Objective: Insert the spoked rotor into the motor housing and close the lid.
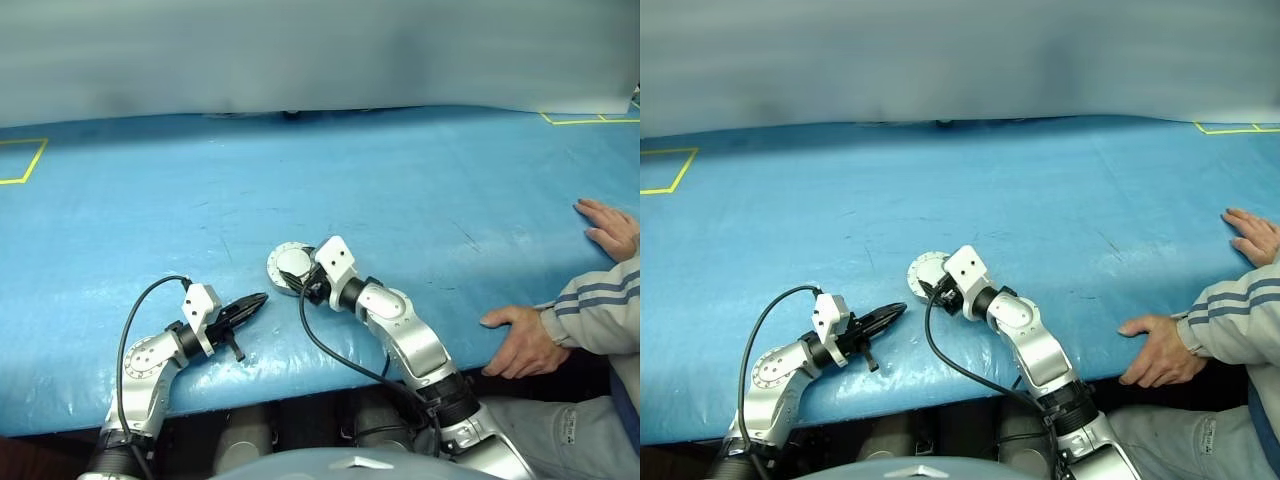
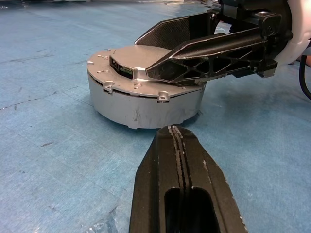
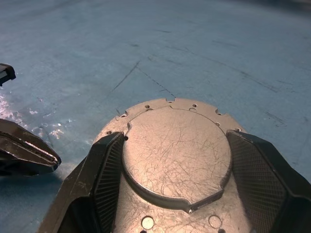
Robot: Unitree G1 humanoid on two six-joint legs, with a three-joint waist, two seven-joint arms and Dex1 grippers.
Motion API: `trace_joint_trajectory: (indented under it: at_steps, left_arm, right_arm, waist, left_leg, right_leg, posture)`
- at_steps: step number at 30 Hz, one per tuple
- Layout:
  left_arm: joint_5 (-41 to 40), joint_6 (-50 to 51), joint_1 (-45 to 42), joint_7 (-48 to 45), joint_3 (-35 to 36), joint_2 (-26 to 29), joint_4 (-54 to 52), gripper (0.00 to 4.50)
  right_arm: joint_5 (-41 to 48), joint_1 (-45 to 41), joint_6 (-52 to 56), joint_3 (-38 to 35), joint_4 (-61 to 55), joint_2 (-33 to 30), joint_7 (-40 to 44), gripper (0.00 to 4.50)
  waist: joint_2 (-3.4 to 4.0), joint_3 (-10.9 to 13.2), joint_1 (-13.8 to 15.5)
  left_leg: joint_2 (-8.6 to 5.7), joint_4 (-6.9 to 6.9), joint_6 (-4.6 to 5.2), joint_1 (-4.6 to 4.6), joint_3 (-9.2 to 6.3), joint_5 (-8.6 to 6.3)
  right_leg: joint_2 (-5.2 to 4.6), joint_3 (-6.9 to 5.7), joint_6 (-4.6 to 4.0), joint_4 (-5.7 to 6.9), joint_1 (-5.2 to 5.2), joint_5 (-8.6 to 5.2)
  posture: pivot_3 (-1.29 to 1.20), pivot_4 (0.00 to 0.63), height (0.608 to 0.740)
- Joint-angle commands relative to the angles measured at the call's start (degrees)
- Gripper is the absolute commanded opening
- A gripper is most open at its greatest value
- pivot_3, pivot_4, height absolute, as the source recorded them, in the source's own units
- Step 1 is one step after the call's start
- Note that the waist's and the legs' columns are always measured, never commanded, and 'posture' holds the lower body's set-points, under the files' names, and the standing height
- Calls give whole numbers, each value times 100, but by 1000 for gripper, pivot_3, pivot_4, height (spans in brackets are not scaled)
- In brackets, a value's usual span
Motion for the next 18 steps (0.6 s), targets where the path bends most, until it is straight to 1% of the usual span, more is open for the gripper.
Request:
trace_joint_trajectory:
  at_steps: [1, 10, 14, 18]
  left_arm:
    - [-29, -76, 8, 27, 29, -25, -23, 0]
    - [-330, 295, -254, 433, 253, -225, -108, 0]
    - [-412, 402, -351, 468, 279, -312, -155, 0]
    - [-400, 452, -382, 454, 233, -346, -172, 0]
  right_arm:
    - [-42, 16, 110, 46, 114, -26, 54, 2968]
    - [-34, 50, 195, 35, 236, -120, 145, 2968]
    - [-54, 52, 196, 45, 297, -140, 160, 2968]
    - [-98, 42, 152, 47, 411, -162, 143, 2968]
  waist:
    - [0, 0, -2]
    - [-6, -9, 3]
    - [-7, -10, 2]
    - [-8, -10, 0]
  left_leg:
    - [0, 0, 0, 1, 0, 0]
    - [0, 1, 0, 5, -2, 0]
    - [-1, 1, 0, 18, -4, 0]
    - [-1, 1, 0, 37, -5, -1]
  right_leg:
    - [0, 0, 0, 0, 0, 0]
    - [1, -1, 0, 0, 3, 0]
    - [0, -1, 1, -3, 39, 0]
    - [-1, -2, 1, -4, 51, 0]
  posture:
    - [0, 150, 740]
    - [0, 150, 740]
    - [0, 150, 740]
    - [0, 150, 740]
